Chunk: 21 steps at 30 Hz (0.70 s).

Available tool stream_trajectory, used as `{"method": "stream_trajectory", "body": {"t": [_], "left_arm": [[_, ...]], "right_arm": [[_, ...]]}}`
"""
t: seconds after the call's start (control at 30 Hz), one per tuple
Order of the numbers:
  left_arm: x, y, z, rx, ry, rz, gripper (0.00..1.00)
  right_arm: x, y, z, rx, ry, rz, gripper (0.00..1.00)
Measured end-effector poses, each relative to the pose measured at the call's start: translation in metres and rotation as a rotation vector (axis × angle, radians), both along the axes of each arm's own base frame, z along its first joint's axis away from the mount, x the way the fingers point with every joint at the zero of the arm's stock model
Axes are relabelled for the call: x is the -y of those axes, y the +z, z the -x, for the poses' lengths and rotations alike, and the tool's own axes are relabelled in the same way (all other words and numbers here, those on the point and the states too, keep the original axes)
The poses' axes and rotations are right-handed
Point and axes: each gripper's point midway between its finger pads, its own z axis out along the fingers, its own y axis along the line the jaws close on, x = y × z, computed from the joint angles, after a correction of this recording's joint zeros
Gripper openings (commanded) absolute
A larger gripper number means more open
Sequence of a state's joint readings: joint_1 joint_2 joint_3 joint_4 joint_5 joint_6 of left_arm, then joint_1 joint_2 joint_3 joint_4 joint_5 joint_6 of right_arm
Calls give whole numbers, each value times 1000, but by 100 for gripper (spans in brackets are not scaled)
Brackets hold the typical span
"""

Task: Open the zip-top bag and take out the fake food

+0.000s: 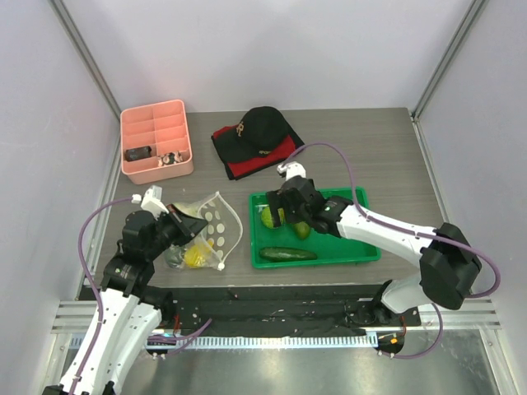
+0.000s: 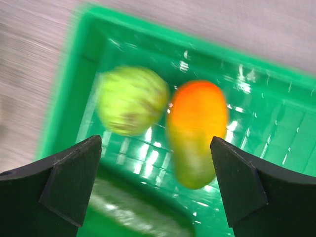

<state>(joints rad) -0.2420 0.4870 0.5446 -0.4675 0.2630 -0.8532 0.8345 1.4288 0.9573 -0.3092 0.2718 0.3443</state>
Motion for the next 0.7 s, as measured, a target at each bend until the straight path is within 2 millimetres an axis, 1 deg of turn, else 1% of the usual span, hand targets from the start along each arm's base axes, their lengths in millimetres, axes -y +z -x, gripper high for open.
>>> {"method": "stream_trajectory", "body": {"t": [0.07, 0.17, 0.23, 0.3, 0.33, 0.37, 0.4, 0.43, 0.47, 0.53, 0.6, 0.63, 0.67, 0.7], "left_arm": [[1, 0, 0, 0, -3, 2, 0], [2, 2, 1, 4, -9, 7, 0], [2, 3, 1, 4, -13, 11, 0], [4, 4, 2, 3, -18, 16, 0], [4, 4, 2, 3, -21, 19, 0], [5, 4, 2, 2, -24, 21, 0], [5, 5, 3, 2, -27, 24, 0], [6, 5, 3, 3, -29, 26, 0], [6, 7, 3, 5, -32, 28, 0], [7, 8, 4, 7, -36, 31, 0], [7, 10, 4, 12, -40, 34, 0], [7, 11, 5, 13, -40, 36, 0], [8, 13, 5, 17, -42, 39, 0], [8, 14, 5, 18, -41, 43, 0]], "right_arm": [[-15, 20, 2, 37, 25, -11, 91], [-51, 52, 9, 80, 104, -104, 83], [-79, 64, 20, 77, 184, -192, 78], [-108, 67, 32, 58, 257, -258, 75], [-120, 67, 36, 47, 285, -276, 70], [-138, 63, 42, 30, 324, -290, 68], [-150, 58, 47, 19, 352, -296, 66], [-165, 51, 53, -2, 389, -303, 62], [-174, 44, 57, -16, 410, -305, 58], [-190, 25, 69, -54, 460, -304, 53], [-197, 7, 77, -88, 491, -294, 53], [-200, 2, 78, -97, 501, -294, 56], [-203, -2, 78, -102, 510, -298, 59], [-206, -5, 78, -104, 521, -309, 66]]}}
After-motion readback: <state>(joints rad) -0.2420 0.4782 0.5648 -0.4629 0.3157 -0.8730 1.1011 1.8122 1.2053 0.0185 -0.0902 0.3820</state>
